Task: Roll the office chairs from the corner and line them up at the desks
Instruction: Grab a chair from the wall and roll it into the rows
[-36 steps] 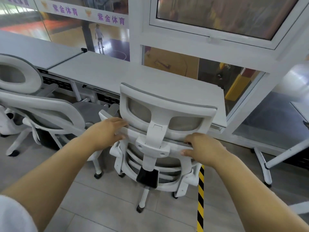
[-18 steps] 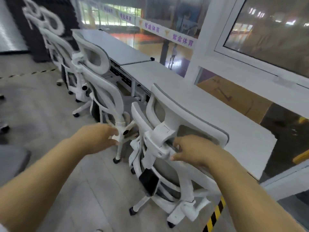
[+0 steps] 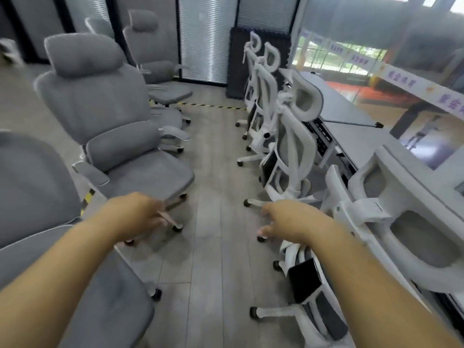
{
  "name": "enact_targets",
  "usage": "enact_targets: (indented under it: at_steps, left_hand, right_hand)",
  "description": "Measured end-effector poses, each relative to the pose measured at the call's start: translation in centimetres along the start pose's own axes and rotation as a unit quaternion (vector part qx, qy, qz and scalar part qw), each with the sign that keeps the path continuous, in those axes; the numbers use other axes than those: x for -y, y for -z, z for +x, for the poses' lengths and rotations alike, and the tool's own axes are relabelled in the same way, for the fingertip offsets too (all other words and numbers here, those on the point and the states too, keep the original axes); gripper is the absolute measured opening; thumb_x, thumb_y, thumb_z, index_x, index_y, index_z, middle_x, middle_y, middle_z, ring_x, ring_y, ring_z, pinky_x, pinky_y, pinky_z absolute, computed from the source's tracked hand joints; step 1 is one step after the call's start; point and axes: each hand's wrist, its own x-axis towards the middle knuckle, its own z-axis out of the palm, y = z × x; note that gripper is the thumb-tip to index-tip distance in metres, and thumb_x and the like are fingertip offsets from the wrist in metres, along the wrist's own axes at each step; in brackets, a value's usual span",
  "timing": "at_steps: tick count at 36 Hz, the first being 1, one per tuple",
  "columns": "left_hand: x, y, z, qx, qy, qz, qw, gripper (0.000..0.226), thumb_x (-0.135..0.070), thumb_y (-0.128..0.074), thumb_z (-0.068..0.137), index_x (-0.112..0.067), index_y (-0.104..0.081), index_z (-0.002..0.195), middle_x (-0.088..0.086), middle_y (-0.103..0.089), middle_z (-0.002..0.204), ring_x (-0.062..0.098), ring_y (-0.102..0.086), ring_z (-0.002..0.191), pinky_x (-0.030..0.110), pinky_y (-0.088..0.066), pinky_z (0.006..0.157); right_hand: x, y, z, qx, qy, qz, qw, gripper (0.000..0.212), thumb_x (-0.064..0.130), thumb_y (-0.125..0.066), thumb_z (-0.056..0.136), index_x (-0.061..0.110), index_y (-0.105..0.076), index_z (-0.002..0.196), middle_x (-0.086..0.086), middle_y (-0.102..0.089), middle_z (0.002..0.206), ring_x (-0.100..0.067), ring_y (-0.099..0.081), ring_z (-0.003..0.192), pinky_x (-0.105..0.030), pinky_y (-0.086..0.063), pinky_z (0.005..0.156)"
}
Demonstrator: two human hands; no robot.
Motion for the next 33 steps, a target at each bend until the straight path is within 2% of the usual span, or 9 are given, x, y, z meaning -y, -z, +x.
enact_targets:
  at_steps: [6, 11, 17, 22, 29, 33]
  left_hand:
    - [6.6, -2.0, -11.1, -0.018, 0.088, -0.026, 0.996, 0.030, -0.048, -0.053, 0.088, -0.038, -0.056, 0.115, -0.011, -0.058, 0.118, 0.013, -0.055, 0.107, 0.026, -0.044, 0.081]
    - [11.1, -4.2, -20.9, -0.008, 0.151, -0.011, 0.988, 0.038, -0.053, -0.049, 0.089, -0.032, -0.055, 0.120, -0.009, -0.057, 0.124, 0.013, -0.053, 0.112, 0.025, -0.043, 0.080]
    - [16.6, -7.2, -32.8, 0.018, 0.237, -0.030, 0.971, 0.034, -0.051, -0.050, 0.088, -0.026, -0.058, 0.109, 0.001, -0.060, 0.113, 0.020, -0.055, 0.104, 0.030, -0.046, 0.081]
    - [20.3, -8.7, -41.7, 0.014, 0.289, -0.065, 0.955, 0.034, -0.051, -0.051, 0.088, -0.034, -0.054, 0.118, -0.009, -0.057, 0.119, 0.016, -0.053, 0.109, 0.029, -0.045, 0.084]
    - [25.9, -10.5, -50.4, 0.016, 0.368, -0.101, 0.924, 0.042, -0.056, -0.050, 0.087, -0.034, -0.051, 0.123, -0.010, -0.056, 0.119, 0.013, -0.053, 0.106, 0.029, -0.046, 0.086]
    - [29.4, -11.2, -53.2, 0.003, 0.397, -0.106, 0.912, 0.040, -0.057, -0.050, 0.087, -0.035, -0.052, 0.121, -0.011, -0.056, 0.118, 0.012, -0.053, 0.103, 0.027, -0.045, 0.080]
  right_hand:
    - [9.7, -1.2, -0.8, 0.013, 0.086, -0.045, 0.995, 0.057, 0.050, -0.054, 0.088, 0.026, -0.039, 0.137, -0.001, -0.051, 0.133, -0.022, -0.050, 0.118, -0.037, -0.044, 0.094]
    - [18.6, -3.3, -3.3, 0.012, 0.154, -0.073, 0.985, 0.053, 0.053, -0.056, 0.086, 0.024, -0.046, 0.129, -0.001, -0.055, 0.125, -0.023, -0.052, 0.111, -0.037, -0.045, 0.089]
    - [29.4, -7.1, -6.9, 0.014, 0.227, -0.101, 0.968, 0.053, 0.055, -0.057, 0.084, 0.024, -0.049, 0.126, 0.000, -0.056, 0.122, -0.023, -0.050, 0.111, -0.040, -0.045, 0.091]
    - [37.8, -10.0, -9.3, 0.021, 0.288, -0.123, 0.950, 0.059, 0.058, -0.058, 0.081, 0.028, -0.045, 0.130, 0.001, -0.054, 0.126, -0.024, -0.051, 0.115, -0.037, -0.042, 0.092]
    - [48.1, -12.6, -11.1, 0.040, 0.358, -0.131, 0.924, 0.058, 0.058, -0.059, 0.081, 0.029, -0.046, 0.130, 0.004, -0.056, 0.122, -0.019, -0.053, 0.110, -0.036, -0.045, 0.091]
    - [53.5, -13.4, -10.5, 0.045, 0.387, -0.152, 0.908, 0.057, 0.058, -0.058, 0.082, 0.029, -0.046, 0.129, 0.005, -0.056, 0.122, -0.019, -0.053, 0.109, -0.034, -0.045, 0.088]
